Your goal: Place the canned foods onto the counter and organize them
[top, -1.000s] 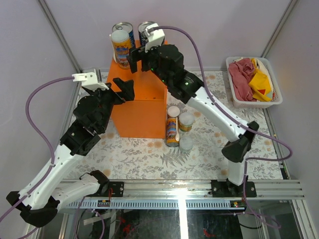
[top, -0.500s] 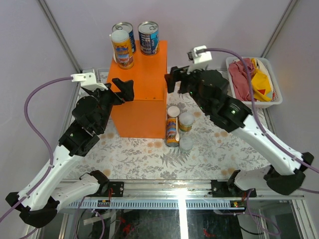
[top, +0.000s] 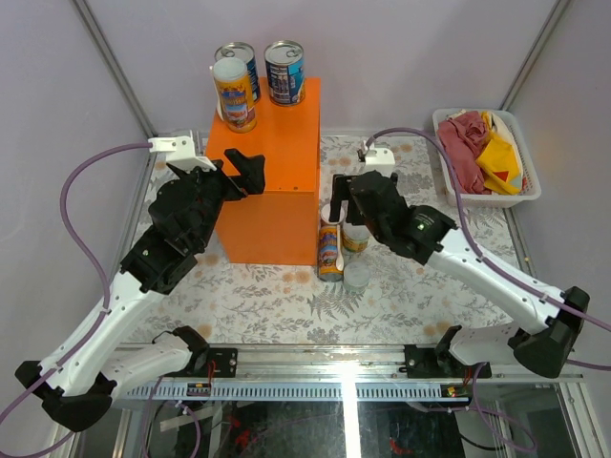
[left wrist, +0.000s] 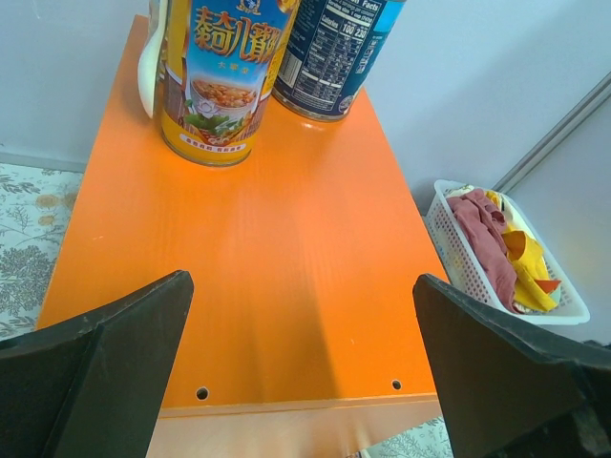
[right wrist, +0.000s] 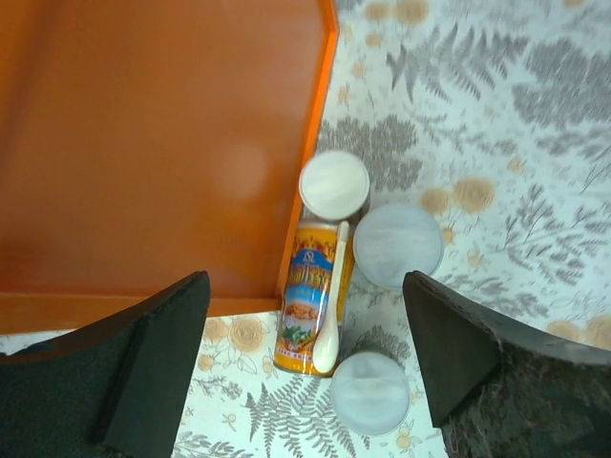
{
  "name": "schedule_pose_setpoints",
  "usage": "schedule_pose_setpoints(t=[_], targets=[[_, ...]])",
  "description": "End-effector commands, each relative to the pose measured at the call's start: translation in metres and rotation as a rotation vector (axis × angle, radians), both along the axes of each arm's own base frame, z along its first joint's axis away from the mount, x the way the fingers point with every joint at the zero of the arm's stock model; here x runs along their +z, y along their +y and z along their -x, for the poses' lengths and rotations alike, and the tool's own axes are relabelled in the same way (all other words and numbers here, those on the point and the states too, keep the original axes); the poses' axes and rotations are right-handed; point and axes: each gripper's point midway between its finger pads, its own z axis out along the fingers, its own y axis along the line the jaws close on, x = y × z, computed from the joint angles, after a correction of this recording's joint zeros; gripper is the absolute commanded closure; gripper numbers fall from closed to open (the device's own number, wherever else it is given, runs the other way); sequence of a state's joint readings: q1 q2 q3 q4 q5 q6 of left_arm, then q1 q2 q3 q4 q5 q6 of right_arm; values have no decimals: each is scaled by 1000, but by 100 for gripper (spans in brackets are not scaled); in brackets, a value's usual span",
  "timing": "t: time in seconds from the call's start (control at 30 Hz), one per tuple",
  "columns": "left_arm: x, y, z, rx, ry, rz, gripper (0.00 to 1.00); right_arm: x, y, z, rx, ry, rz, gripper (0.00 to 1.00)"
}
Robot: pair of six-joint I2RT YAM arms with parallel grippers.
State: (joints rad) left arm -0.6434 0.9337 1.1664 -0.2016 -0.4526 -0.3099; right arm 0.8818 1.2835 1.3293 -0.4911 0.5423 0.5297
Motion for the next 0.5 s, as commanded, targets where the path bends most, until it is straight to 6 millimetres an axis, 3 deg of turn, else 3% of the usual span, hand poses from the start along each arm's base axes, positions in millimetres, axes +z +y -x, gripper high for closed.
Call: schedule_pose_setpoints(t=[0.0, 0.47], targets=[[20, 3, 5, -4, -32, 35, 0, -40, 2, -2, -38, 154, -108, 11], [21, 7, 8, 2, -22, 32, 0, -112, 26, -2, 31, 365, -91, 10]])
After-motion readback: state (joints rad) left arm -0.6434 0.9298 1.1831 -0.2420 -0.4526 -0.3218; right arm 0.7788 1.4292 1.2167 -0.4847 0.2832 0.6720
